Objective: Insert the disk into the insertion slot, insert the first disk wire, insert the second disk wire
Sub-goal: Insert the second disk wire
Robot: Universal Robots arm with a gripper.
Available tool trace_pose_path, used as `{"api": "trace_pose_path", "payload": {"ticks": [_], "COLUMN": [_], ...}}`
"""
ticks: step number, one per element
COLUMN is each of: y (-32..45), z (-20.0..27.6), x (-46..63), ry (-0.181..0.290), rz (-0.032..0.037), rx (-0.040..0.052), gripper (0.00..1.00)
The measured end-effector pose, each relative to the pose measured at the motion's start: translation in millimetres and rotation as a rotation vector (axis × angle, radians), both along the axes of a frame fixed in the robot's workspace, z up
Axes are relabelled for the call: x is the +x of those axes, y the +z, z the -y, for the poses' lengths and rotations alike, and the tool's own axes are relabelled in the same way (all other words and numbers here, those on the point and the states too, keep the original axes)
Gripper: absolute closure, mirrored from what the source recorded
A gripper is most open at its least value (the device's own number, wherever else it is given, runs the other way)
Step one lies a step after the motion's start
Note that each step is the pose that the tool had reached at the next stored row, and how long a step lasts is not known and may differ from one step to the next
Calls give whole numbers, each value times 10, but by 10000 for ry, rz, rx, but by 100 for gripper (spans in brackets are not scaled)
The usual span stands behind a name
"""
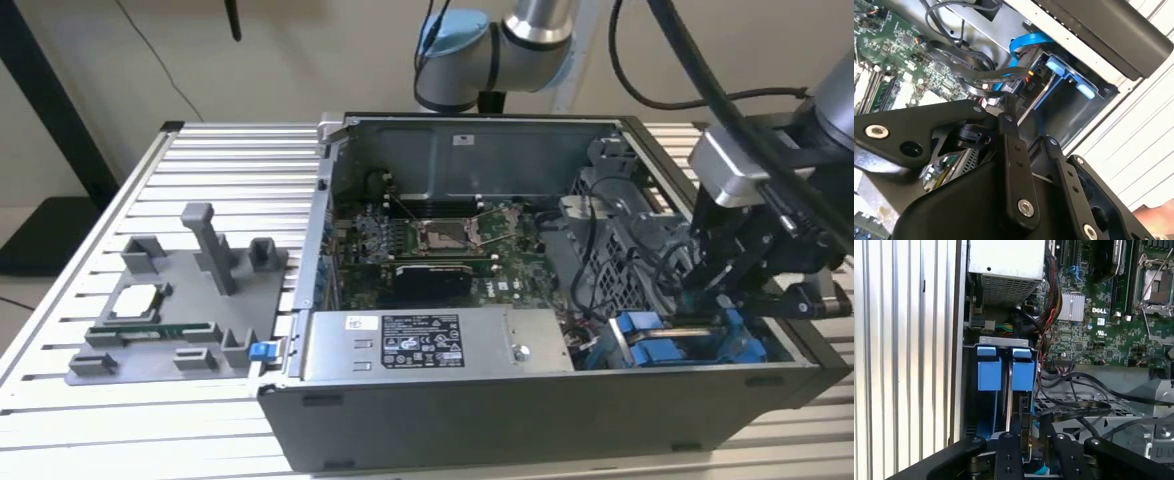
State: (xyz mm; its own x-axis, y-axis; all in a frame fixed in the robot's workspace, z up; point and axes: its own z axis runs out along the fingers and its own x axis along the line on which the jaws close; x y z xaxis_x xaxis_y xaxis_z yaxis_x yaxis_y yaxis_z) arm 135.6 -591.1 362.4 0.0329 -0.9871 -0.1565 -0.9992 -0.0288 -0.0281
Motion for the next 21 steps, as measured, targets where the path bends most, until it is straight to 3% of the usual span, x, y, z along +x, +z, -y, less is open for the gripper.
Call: {"api": "trace_pose_path", "payload": {"ticks": [12,21], "y": [525,530], "z": [0,0], "x": [0,1], "ry": [-5,-6], "rz": [-17,-29], "rx": [0,-56], "gripper": [0,0]}}
